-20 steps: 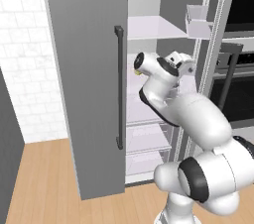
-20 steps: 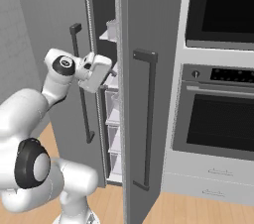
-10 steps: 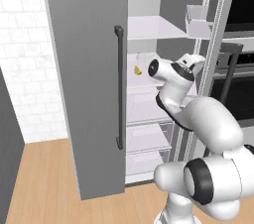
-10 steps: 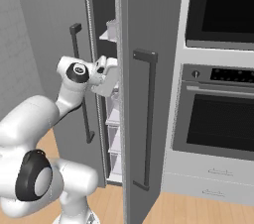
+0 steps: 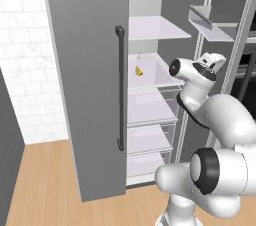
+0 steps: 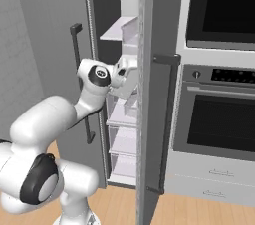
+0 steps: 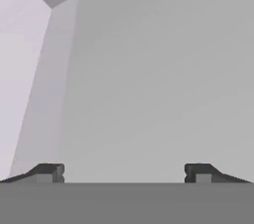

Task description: Grab a lemon wedge from the fridge and one ice cube from the ice bowl, and put them in the glass of lemonade.

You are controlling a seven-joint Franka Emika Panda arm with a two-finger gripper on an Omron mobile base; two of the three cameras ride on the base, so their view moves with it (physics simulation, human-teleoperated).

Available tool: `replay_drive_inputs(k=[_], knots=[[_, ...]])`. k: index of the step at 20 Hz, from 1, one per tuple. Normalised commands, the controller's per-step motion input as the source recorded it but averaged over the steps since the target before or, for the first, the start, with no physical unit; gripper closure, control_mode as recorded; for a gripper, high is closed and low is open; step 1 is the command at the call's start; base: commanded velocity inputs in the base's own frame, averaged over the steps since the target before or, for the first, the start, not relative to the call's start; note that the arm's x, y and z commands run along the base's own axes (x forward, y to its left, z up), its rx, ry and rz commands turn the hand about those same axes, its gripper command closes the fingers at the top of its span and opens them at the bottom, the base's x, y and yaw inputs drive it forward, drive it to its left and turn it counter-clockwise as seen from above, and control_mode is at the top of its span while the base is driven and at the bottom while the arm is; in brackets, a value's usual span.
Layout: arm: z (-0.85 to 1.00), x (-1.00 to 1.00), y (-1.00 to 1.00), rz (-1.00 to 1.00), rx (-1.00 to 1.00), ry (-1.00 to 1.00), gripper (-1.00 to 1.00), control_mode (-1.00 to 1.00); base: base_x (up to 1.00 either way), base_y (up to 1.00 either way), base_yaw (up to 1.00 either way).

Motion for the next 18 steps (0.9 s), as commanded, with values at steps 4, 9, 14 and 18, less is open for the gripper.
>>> replay_drive_inputs(k=[4,9,14,18], knots=[[0.00,0.00,-0.90,-0.01,0.00,0.00,-1.00,-1.00,0.00,0.00,0.00],[0.00,0.00,-0.89,-0.01,0.00,0.00,-1.00,-1.00,0.00,0.00,0.00],[0.00,-0.08,-0.50,0.00,0.00,0.01,-1.00,-1.00,0.00,0.00,0.00],[0.00,-0.23,0.02,0.00,0.00,0.00,-1.00,-1.00,0.00,0.00,0.00]])
